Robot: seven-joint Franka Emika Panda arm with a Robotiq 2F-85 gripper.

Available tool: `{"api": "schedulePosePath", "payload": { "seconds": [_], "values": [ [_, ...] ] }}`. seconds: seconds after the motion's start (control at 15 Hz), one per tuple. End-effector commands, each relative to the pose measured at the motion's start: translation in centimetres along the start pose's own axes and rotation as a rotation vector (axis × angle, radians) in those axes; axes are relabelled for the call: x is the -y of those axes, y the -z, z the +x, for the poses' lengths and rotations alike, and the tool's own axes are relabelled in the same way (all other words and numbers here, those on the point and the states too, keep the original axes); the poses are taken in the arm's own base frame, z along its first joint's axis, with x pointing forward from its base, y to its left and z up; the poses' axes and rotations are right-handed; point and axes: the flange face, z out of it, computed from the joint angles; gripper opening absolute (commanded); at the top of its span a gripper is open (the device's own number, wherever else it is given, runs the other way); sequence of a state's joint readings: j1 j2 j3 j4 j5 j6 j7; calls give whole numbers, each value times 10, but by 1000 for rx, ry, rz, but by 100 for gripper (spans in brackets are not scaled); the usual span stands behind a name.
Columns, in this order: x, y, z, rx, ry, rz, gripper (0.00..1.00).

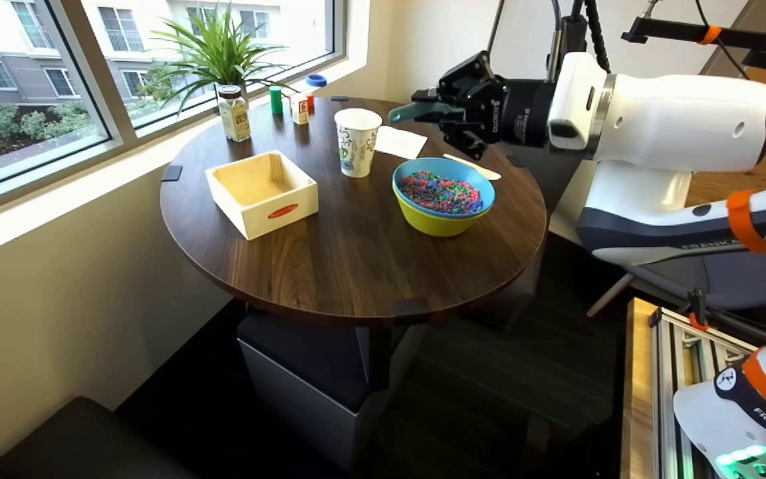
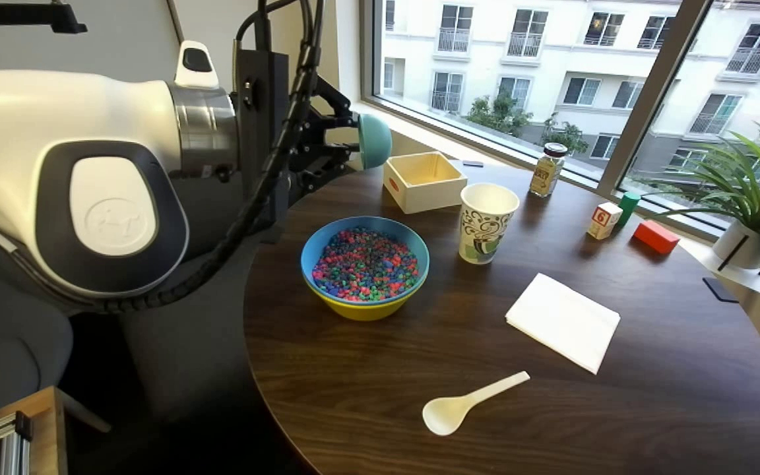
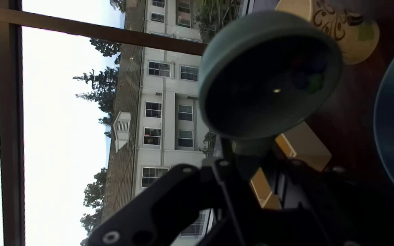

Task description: Put some beans from the bowl in the small pot and pour them back in the bowl

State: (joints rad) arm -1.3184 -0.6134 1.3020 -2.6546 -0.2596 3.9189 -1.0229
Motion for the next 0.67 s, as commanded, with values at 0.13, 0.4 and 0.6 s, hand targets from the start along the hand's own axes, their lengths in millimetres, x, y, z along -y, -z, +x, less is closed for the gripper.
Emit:
{"api": "schedulePosePath", "payload": {
  "seconds": [0.13,0.4,0.6],
  "values": [
    [2,4,-3,21,67,-81,6],
    [2,4,-5,53,41,-115,6],
    [1,5,-4,59,37,-147,6]
  ]
}}
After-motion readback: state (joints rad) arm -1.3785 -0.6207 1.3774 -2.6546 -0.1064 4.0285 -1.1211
